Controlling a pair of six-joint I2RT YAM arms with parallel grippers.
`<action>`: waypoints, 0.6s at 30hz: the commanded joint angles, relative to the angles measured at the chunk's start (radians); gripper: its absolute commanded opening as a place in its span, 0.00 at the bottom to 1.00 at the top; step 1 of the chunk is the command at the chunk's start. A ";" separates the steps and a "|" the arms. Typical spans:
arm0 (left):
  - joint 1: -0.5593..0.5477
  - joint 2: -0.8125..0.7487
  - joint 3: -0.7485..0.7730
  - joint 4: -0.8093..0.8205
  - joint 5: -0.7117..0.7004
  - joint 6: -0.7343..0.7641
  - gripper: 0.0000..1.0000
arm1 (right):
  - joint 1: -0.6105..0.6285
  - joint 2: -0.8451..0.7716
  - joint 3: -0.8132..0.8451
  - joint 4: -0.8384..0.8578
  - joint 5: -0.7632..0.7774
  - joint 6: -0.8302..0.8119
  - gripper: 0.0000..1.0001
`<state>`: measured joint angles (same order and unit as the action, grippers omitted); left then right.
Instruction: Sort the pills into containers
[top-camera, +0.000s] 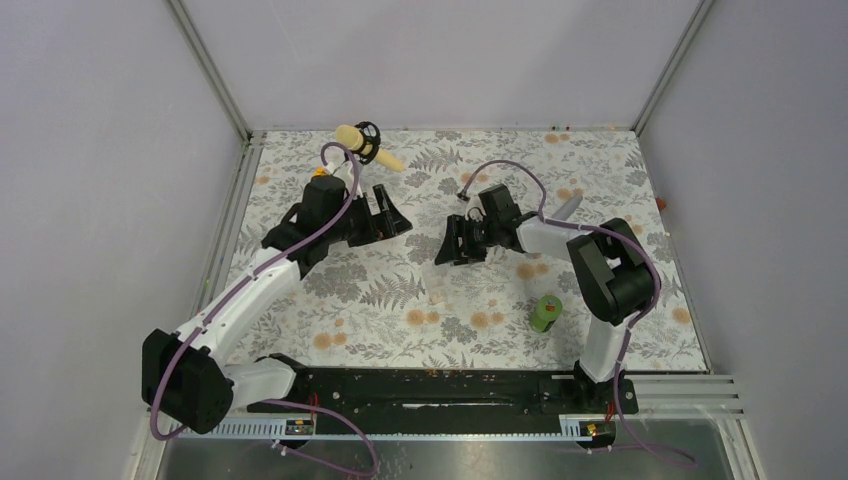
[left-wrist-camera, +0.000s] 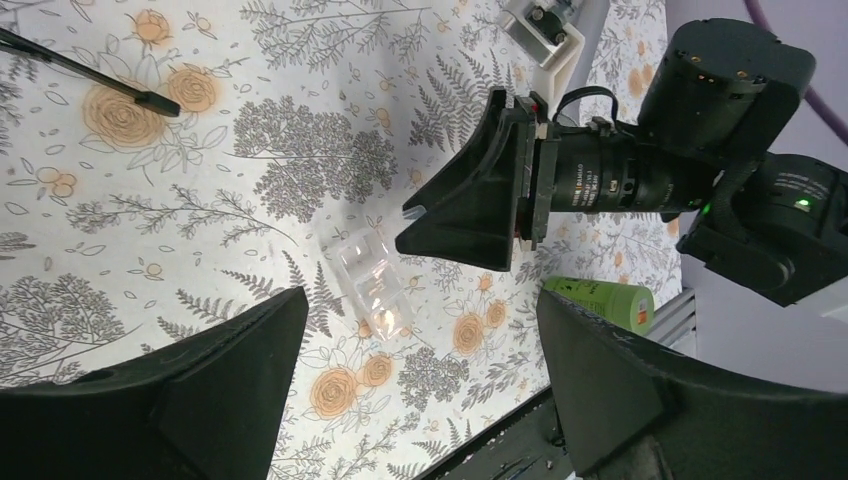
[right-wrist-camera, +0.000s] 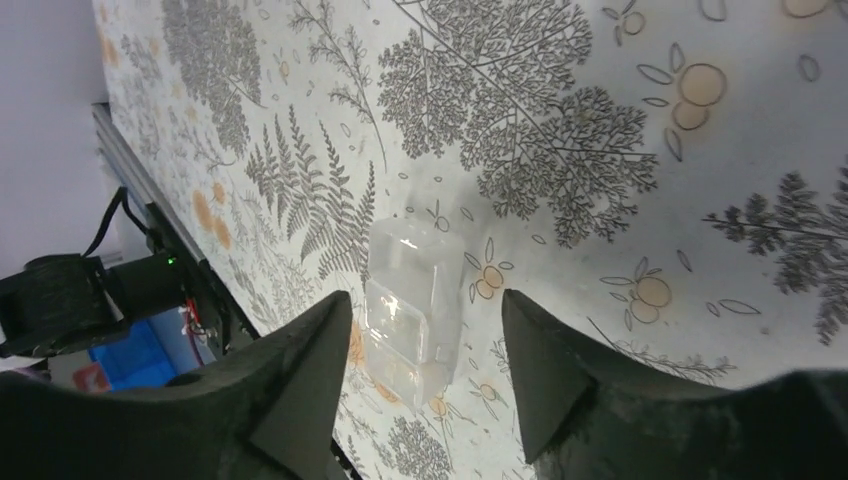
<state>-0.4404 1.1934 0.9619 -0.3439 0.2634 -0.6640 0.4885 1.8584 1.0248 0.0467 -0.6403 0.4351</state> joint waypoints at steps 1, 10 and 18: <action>0.014 -0.017 0.061 -0.002 -0.038 0.052 0.86 | -0.002 -0.075 0.105 -0.180 0.135 -0.090 0.69; 0.016 -0.068 0.082 -0.006 -0.036 0.149 0.87 | -0.003 -0.341 0.210 -0.621 0.617 -0.048 0.93; 0.014 -0.114 0.054 0.061 -0.026 0.153 0.88 | -0.003 -0.591 0.183 -1.130 1.039 0.154 0.99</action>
<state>-0.4305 1.1000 1.0000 -0.3569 0.2382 -0.5331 0.4885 1.3369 1.2282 -0.7364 0.1623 0.4587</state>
